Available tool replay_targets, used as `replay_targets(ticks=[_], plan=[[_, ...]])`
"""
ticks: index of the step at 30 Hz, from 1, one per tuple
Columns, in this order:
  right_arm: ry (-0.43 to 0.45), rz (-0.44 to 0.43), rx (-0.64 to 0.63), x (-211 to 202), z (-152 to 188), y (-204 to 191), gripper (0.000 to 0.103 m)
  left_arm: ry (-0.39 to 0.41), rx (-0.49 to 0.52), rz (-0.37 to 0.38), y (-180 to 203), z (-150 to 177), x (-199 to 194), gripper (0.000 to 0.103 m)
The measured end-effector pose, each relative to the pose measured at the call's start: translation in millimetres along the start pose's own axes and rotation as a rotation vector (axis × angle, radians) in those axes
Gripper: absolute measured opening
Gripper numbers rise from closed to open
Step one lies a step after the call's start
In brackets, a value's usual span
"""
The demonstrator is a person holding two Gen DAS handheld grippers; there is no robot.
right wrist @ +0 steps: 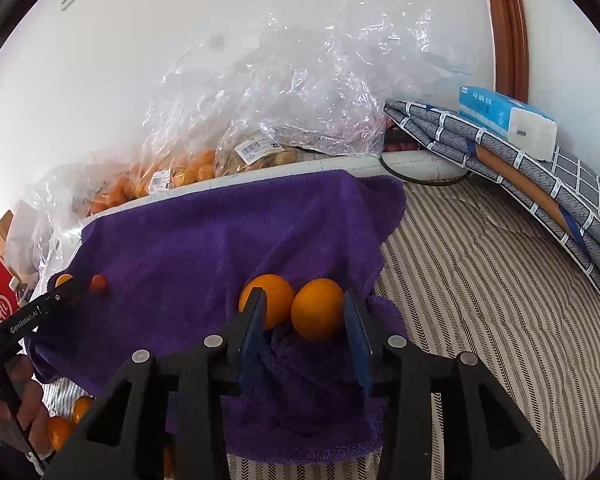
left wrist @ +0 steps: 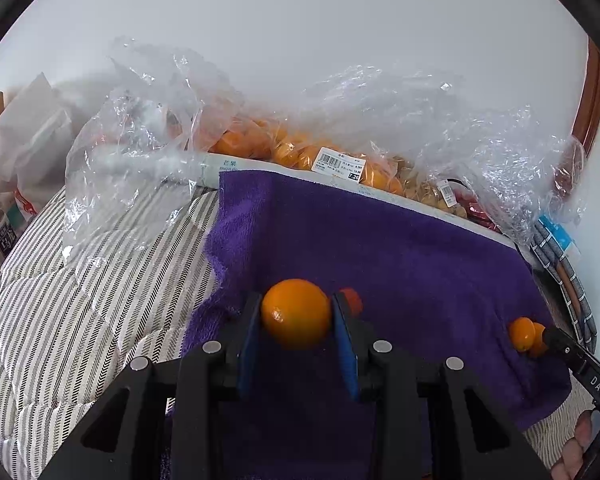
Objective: Organize fruits
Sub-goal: 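Lower both oranges onto the towel and open both grippers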
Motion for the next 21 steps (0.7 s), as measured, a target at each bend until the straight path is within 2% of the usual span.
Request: replay_targets(ticks=[6, 9, 14, 18, 21], plan=[[0.043, -0.014, -0.011, -9, 4, -5, 0.048, 0.001, -0.001, 0.016, -1, 0, -1, 0.033], [0.065, -0.013, -0.013, -14, 6, -6, 0.048, 0.005, -0.006, 0.02, -2, 0, -2, 0.034], [0.092, 0.057, -0.036, -25, 5, -12, 0.048, 0.015, -0.006, 0.036, -4, 3, -6, 0.037], [0.069, 0.062, -0.018, -37, 10, -12, 0.048, 0.057, 0.004, 0.033, -2, 7, -17, 0.038], [0.088, 0.065, -0.015, -51, 21, -14, 0.048, 0.095, 0.016, 0.02, 1, 9, -25, 0.038]])
Point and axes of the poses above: each gripper's, at about its wrist camera, not at the fingertips, and x roughly the way its jaws point, y to its right, z to its underside, the point moved 1 cm from there along x, roughly the way its jaws point, and after that the axes turned 13 degrees about -y, right-handed, at the moved point
